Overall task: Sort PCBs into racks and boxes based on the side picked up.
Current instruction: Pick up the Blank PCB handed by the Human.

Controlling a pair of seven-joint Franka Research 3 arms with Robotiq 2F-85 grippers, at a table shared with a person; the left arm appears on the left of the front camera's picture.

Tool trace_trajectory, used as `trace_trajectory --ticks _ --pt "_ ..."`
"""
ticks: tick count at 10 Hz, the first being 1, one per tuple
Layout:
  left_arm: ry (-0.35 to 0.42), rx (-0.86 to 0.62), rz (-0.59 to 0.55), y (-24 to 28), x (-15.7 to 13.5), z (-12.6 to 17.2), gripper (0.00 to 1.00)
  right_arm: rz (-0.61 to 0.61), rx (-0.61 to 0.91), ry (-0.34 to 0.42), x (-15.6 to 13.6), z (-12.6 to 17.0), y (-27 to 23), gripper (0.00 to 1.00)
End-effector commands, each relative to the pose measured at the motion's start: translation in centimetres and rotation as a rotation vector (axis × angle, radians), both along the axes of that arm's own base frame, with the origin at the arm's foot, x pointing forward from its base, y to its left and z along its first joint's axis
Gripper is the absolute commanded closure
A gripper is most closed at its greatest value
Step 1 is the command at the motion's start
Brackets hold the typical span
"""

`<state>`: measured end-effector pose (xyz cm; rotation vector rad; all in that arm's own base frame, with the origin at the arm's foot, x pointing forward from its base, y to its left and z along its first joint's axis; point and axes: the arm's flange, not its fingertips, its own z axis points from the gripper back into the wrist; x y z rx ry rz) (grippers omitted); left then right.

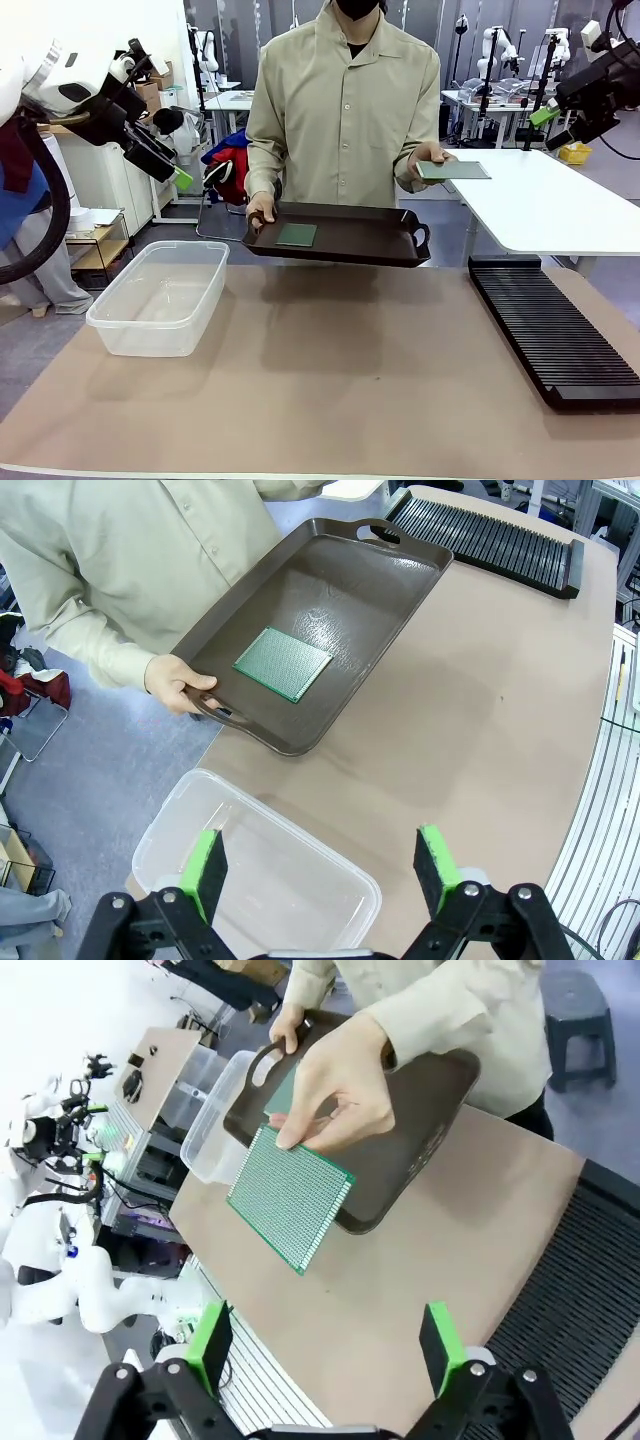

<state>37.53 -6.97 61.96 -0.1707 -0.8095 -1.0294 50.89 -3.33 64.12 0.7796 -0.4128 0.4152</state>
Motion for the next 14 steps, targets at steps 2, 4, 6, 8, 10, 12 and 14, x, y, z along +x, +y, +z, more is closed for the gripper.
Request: trace_trajectory --ticks 2,4,6,8,10,12,14 --pt "0.005 0.009 -0.017 0.1 0.0 -0.1 0.0 0.031 -0.013 -0.006 -1.1 0.3 1.3 0.0" --pt "0.005 0.009 -0.017 0.1 0.0 -0.1 0.0 0.031 -0.013 -0.006 -1.1 0.3 1.3 0.0" --pt "0.005 0.009 -0.017 0.1 0.0 -0.1 0.0 0.031 -0.013 -0.006 -1.1 0.3 1.3 0.0" --pt "0.005 0.009 -0.017 0.1 0.0 -0.1 0.0 -0.005 0.029 0.067 0.4 0.5 1.1 0.0" --pt "0.005 0.009 -0.017 0.1 0.0 -0.1 0.0 -0.071 0.093 0.162 2.3 -0.2 0.6 0.0" --pt "0.005 0.009 -0.017 0.1 0.0 -0.1 0.0 -0.12 0.143 0.261 3.8 -0.5 0.0 0.0" --pt "0.005 0.009 -0.017 0.1 0.0 -0.1 0.0 -0.19 0.21 0.371 5.4 -2.1 -0.4 0.0"
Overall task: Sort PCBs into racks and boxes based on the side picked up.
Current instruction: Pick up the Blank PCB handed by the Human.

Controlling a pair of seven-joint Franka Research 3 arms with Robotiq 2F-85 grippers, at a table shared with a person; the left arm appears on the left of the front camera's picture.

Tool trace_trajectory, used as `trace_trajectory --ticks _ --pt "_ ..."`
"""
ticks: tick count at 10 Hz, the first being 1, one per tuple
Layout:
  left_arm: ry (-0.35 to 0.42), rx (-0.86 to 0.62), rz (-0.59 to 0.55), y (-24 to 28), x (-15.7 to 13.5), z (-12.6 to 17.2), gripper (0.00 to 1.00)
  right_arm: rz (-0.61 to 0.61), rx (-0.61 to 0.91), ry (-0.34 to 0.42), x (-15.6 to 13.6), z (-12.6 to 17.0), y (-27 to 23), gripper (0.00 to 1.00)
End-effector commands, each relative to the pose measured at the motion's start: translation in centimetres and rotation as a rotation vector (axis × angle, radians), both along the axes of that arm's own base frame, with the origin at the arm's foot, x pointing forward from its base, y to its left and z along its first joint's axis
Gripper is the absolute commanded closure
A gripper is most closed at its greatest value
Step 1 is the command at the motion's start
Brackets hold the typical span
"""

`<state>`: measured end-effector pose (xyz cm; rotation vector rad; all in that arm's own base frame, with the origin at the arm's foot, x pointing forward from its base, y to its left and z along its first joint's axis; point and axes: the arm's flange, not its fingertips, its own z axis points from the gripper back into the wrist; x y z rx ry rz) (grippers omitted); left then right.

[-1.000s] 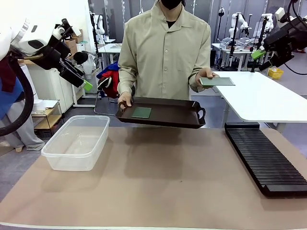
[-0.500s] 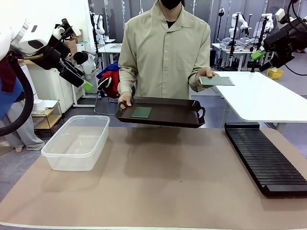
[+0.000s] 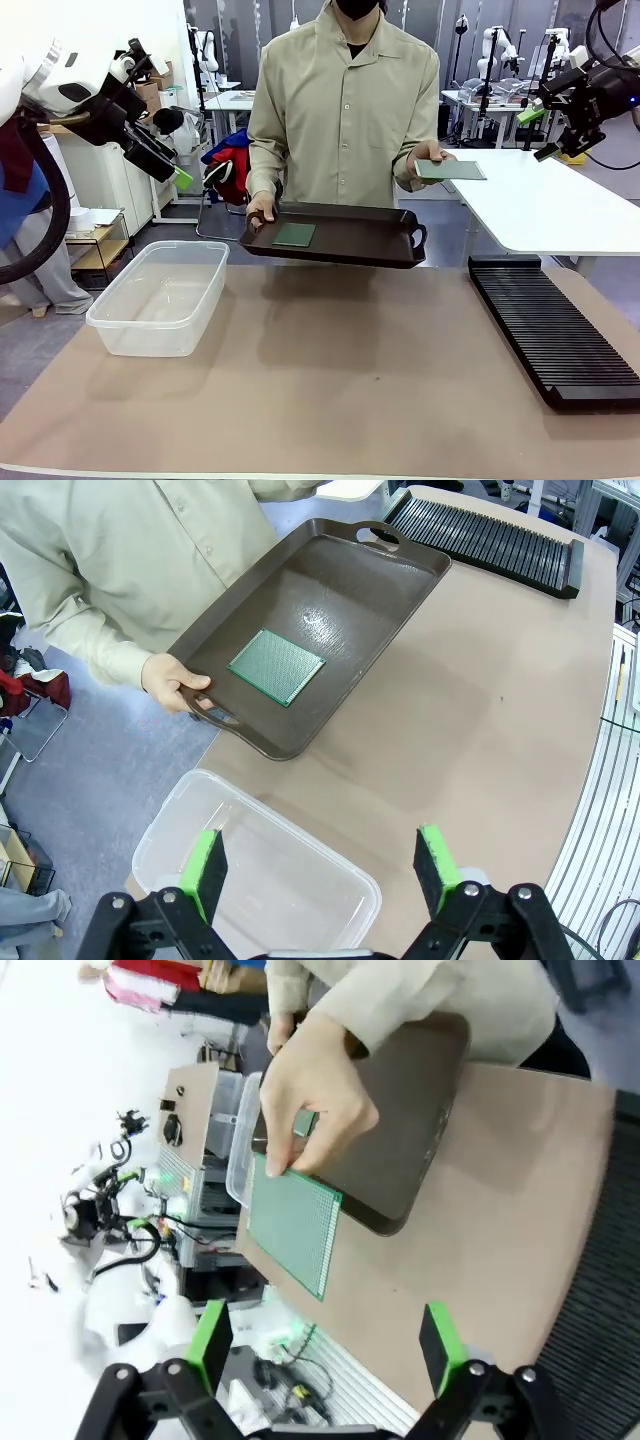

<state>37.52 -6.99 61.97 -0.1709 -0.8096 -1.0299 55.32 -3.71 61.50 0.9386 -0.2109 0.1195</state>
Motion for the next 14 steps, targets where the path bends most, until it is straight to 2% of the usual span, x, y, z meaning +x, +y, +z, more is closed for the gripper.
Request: trace_trajectory --ticks 1,2,3,8,11,13,14 --pt "0.005 0.009 -0.017 0.2 0.0 -0.1 0.0 -0.064 0.09 0.112 1.6 -0.1 -0.2 0.0" --pt "0.005 0.009 -0.017 0.2 0.0 -0.1 0.0 -0.076 0.102 0.149 2.0 -1.1 -0.2 0.0" --pt "0.005 0.009 -0.017 0.2 0.0 -0.1 0.0 -0.046 0.107 0.153 2.3 -2.2 0.0 0.0" --pt "0.005 0.009 -0.017 0.2 0.0 -0.1 0.0 0.127 0.33 0.127 4.7 -8.6 0.4 0.0" --pt "0.005 0.009 -0.017 0.2 0.0 -0.1 0.0 0.224 0.444 0.109 5.6 -10.2 2.2 0.0" --pt "0.005 0.009 -0.017 0.2 0.0 -0.1 0.0 0.249 0.453 0.038 6.2 -10.0 2.7 0.0" --pt "0.005 0.009 -0.017 0.2 0.0 -0.1 0.0 0.211 0.42 0.115 5.2 -10.9 2.8 0.0"
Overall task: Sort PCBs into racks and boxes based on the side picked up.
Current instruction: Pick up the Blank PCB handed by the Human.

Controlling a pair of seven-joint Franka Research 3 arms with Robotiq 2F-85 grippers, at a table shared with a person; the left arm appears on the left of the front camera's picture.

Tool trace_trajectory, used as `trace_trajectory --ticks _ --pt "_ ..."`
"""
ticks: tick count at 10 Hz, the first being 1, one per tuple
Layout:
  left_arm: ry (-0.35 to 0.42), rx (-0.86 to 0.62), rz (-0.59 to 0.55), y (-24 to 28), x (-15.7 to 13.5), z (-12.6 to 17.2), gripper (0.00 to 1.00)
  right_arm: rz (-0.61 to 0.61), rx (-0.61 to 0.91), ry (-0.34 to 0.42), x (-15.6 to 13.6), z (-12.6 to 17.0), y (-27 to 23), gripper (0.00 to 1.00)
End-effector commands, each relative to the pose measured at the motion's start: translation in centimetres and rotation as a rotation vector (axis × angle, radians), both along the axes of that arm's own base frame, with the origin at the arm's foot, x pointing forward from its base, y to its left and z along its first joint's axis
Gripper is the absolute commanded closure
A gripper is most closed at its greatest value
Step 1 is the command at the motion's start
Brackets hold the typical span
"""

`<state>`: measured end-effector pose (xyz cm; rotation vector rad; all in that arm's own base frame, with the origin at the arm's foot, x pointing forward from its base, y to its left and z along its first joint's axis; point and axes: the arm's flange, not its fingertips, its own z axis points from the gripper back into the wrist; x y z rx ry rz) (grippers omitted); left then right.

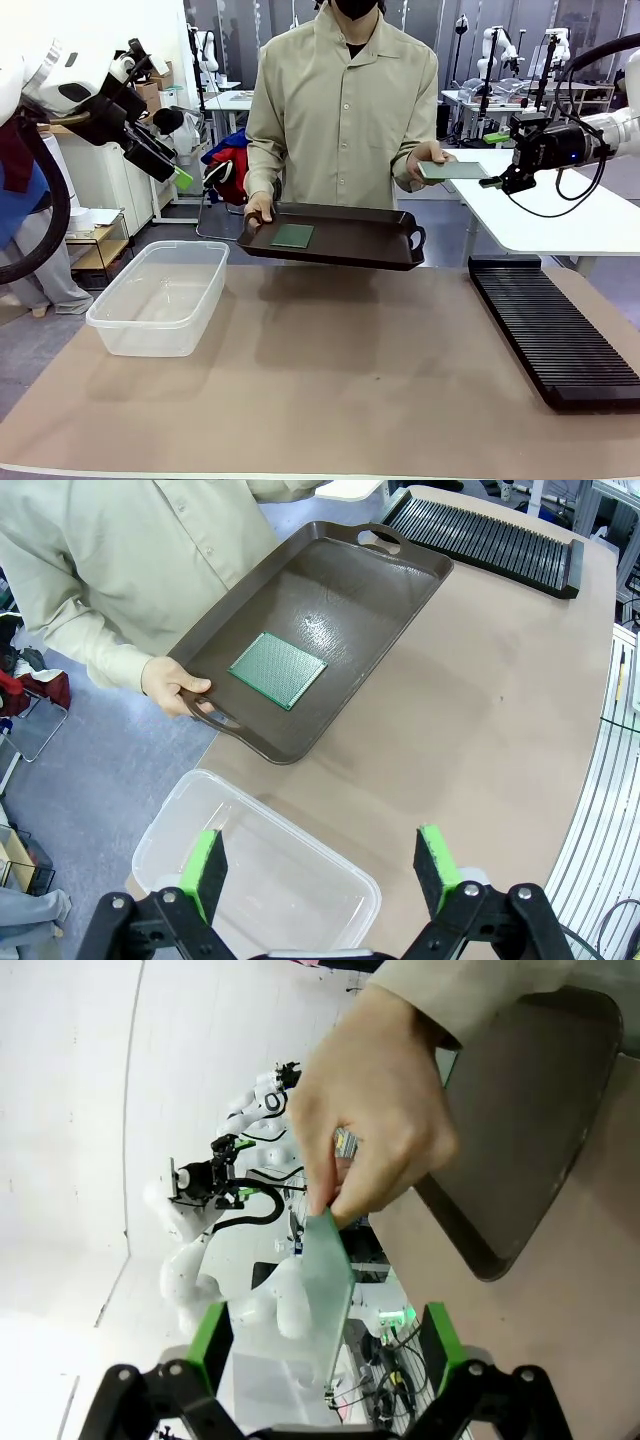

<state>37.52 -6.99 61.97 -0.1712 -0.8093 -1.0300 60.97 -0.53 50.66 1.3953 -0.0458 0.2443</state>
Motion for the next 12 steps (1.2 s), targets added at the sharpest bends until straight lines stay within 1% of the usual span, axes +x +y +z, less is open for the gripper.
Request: trace_trajectory --ticks 1,3,4,6,8,10,12 --pt "0.005 0.009 -0.017 0.2 0.0 -0.1 0.0 -0.008 -0.016 0.025 -0.4 -0.1 -0.4 0.0" --pt "0.005 0.009 -0.017 0.2 0.0 -0.1 0.0 -0.008 -0.016 0.025 -0.4 -0.1 -0.4 0.0" --pt "0.005 0.009 -0.017 0.2 0.0 -0.1 0.0 -0.002 -0.005 0.008 -0.1 -0.2 -0.2 0.0" --pt "0.005 0.009 -0.017 0.2 0.0 -0.1 0.0 -0.015 0.053 0.047 0.8 -1.5 0.8 0.0" --pt "0.005 0.009 -0.017 0.2 0.0 -0.1 0.0 -0.003 0.065 0.08 1.3 -2.6 1.5 0.0" --pt "0.005 0.009 -0.017 0.2 0.0 -0.1 0.0 0.012 0.094 0.059 1.8 -3.3 2.2 0.0" --pt "0.005 0.009 -0.017 0.2 0.0 -0.1 0.0 0.041 0.128 0.042 1.6 -3.8 2.9 0.0"
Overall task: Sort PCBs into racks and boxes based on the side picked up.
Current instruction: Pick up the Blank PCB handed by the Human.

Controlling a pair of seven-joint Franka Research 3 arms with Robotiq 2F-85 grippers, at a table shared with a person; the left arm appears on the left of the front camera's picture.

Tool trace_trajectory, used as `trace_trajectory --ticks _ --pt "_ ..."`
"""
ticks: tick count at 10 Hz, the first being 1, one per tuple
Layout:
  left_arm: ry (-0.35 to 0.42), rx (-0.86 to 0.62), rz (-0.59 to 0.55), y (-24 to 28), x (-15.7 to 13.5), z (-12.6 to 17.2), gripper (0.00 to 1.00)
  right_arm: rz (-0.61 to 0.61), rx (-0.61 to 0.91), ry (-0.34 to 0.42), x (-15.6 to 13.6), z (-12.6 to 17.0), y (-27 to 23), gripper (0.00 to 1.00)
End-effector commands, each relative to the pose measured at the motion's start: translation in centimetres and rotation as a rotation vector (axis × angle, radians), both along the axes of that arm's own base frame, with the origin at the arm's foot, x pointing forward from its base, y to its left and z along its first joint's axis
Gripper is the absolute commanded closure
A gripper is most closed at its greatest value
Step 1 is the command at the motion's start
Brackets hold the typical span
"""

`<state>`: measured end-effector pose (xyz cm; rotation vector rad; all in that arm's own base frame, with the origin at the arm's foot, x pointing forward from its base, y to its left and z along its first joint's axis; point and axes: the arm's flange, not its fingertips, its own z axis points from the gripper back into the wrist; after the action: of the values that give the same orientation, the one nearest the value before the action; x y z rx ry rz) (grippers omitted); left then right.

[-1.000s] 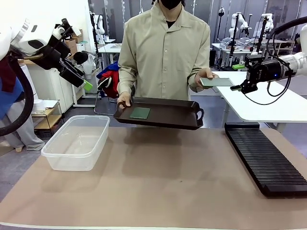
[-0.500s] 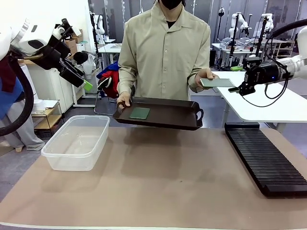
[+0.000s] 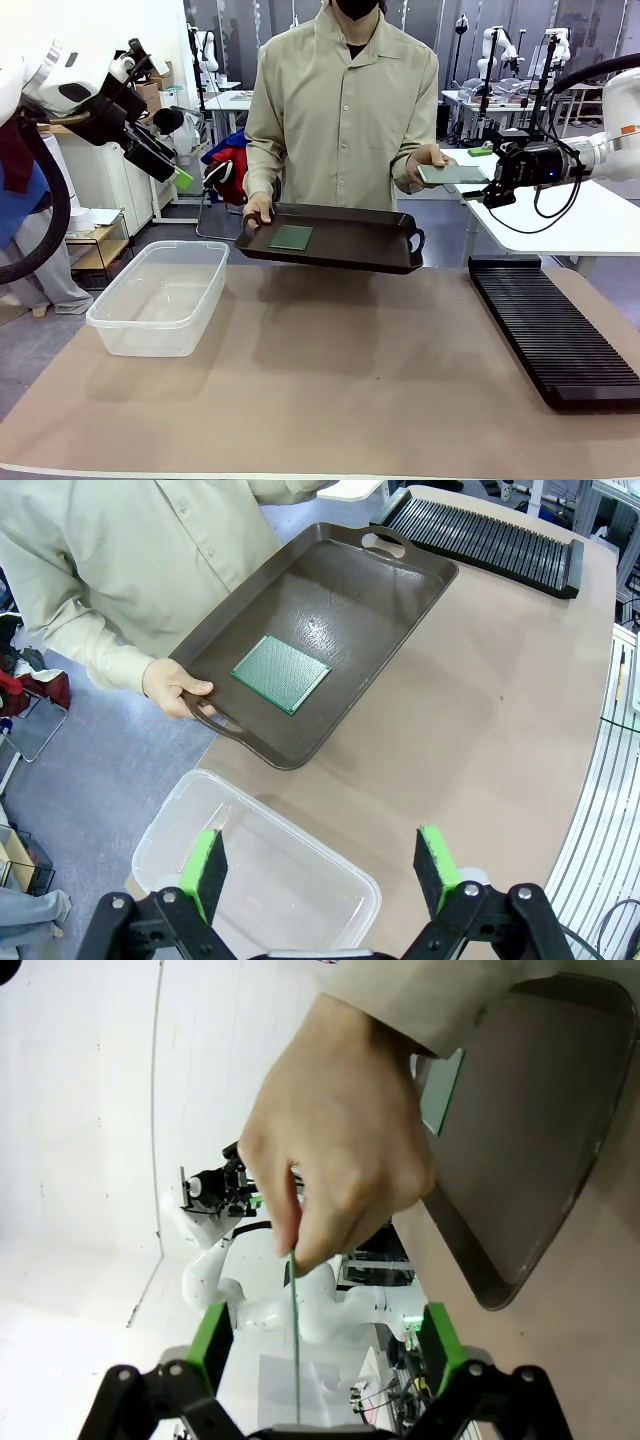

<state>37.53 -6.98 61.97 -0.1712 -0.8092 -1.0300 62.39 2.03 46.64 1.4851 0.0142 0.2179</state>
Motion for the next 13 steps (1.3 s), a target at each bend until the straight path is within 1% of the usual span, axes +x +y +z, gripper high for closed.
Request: trace_trajectory --ticks 1,2,3,4,5,7,9,10,13 --pt "0.004 0.009 -0.017 0.1 0.0 -0.1 0.0 0.047 0.053 -0.076 0.2 0.2 0.4 0.59" --pt "0.004 0.009 -0.017 0.1 0.0 -0.1 0.0 0.05 0.063 -0.072 0.2 0.5 0.4 0.59" --pt "0.004 0.009 -0.017 0.1 0.0 -0.1 0.0 0.054 0.064 -0.074 -0.1 0.6 0.4 1.0" --pt "0.004 0.009 -0.017 0.1 0.0 -0.1 0.0 0.057 0.06 -0.066 -0.3 0.7 0.4 0.65" --pt "0.004 0.009 -0.017 0.1 0.0 -0.1 0.0 0.059 0.051 -0.051 -0.6 1.2 0.2 1.0" --pt "0.004 0.009 -0.017 0.1 0.0 -0.1 0.0 0.062 0.059 -0.046 -0.8 1.5 0.4 1.0" --pt "0.004 0.009 -0.017 0.1 0.0 -0.1 0.0 0.061 0.042 -0.018 -1.5 2.5 0.0 1.0" --pt "0.004 0.009 -0.017 0.1 0.0 -0.1 0.0 0.051 0.036 -0.023 -1.6 2.6 0.0 1.0" --pt "0.004 0.009 -0.017 0.1 0.0 -0.1 0.0 0.068 0.06 0.005 -1.3 2.7 0.0 1.0"
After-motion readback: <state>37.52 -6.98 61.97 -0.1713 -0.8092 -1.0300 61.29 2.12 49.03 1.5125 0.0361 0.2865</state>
